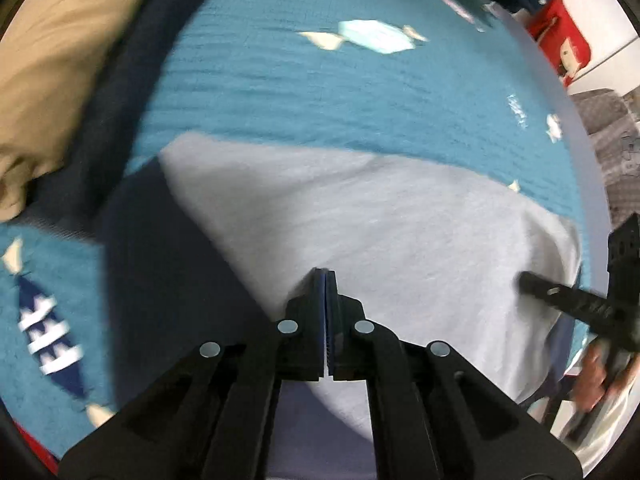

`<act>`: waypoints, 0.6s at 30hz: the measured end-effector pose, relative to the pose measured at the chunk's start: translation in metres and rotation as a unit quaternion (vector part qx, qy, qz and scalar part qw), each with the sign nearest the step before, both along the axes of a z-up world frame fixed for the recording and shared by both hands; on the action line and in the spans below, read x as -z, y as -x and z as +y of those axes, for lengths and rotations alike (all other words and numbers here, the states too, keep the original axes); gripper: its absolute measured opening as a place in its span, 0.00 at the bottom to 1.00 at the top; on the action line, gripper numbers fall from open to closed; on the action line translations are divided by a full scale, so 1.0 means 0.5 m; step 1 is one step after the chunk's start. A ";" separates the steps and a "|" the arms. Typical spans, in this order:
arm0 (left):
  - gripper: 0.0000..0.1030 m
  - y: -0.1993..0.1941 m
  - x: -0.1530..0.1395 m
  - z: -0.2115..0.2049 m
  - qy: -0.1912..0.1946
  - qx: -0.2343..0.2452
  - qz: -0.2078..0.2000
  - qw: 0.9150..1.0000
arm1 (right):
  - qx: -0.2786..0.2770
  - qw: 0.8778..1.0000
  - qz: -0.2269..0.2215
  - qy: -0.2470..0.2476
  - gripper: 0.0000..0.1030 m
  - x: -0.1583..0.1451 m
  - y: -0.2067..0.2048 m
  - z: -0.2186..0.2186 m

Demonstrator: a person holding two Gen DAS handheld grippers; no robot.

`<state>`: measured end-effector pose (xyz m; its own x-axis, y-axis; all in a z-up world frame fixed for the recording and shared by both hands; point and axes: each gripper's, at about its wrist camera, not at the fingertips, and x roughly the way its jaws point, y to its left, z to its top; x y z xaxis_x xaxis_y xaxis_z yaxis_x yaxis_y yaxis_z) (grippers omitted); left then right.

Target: Fold large clothes

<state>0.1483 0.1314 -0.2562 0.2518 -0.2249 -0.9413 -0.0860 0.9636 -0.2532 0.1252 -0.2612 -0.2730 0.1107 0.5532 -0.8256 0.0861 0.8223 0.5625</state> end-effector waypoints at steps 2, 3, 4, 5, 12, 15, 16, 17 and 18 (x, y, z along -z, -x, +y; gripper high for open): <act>0.02 0.018 0.001 0.027 0.020 -0.007 -0.001 1.000 | 0.023 1.000 0.007 0.005 0.00 0.002 0.019 -0.081; 0.02 0.028 0.003 0.039 0.022 -0.010 0.002 1.000 | 0.038 0.999 0.012 -0.011 0.00 -0.006 0.040 -0.123; 0.02 0.043 -0.002 0.050 0.021 -0.005 0.003 1.000 | 0.054 0.998 0.019 -0.017 0.00 -0.001 0.047 -0.149; 0.02 0.057 -0.005 0.056 0.003 -0.005 0.007 1.000 | 0.069 0.997 0.020 -0.006 0.00 -0.003 0.058 -0.179; 0.03 0.150 -0.076 0.097 -0.032 -0.005 0.017 0.999 | 0.130 0.986 -0.019 0.103 0.07 -0.119 0.167 -0.264; 0.03 0.142 -0.086 0.052 0.045 0.026 0.019 0.998 | 0.074 0.995 -0.050 0.048 0.07 -0.147 0.174 -0.178; 0.03 0.137 -0.077 0.029 0.059 0.039 0.024 0.997 | 0.054 0.997 -0.045 0.031 0.06 -0.139 0.171 -0.143; 0.03 0.133 -0.066 0.010 0.053 0.049 0.030 0.997 | 0.037 0.999 -0.037 0.012 0.06 -0.123 0.167 -0.116; 0.03 0.134 -0.050 -0.012 0.034 0.061 0.037 0.997 | 0.013 1.000 -0.019 -0.007 0.06 -0.097 0.168 -0.084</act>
<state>0.0811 0.1254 -0.2310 0.1485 -0.3135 -0.9379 0.0106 0.9489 -0.3154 0.0414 -0.3030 -0.2245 0.1571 0.5610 -0.8128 0.0863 0.8121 0.5771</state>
